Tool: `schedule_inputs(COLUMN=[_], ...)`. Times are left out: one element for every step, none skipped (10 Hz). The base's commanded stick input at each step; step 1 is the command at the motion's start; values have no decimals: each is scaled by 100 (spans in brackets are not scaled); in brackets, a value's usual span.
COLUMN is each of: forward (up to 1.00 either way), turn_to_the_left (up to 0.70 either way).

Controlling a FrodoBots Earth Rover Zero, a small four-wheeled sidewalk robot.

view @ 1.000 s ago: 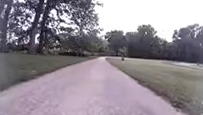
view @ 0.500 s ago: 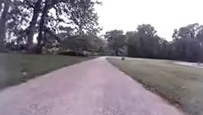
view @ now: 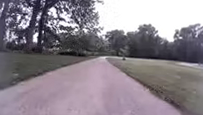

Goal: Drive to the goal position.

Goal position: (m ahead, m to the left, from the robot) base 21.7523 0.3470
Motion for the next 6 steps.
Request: schedule_inputs(forward=[70, 70, 70, 70, 70, 70], turn_to_the_left=[5, 4, 3, 1, 1, 1])
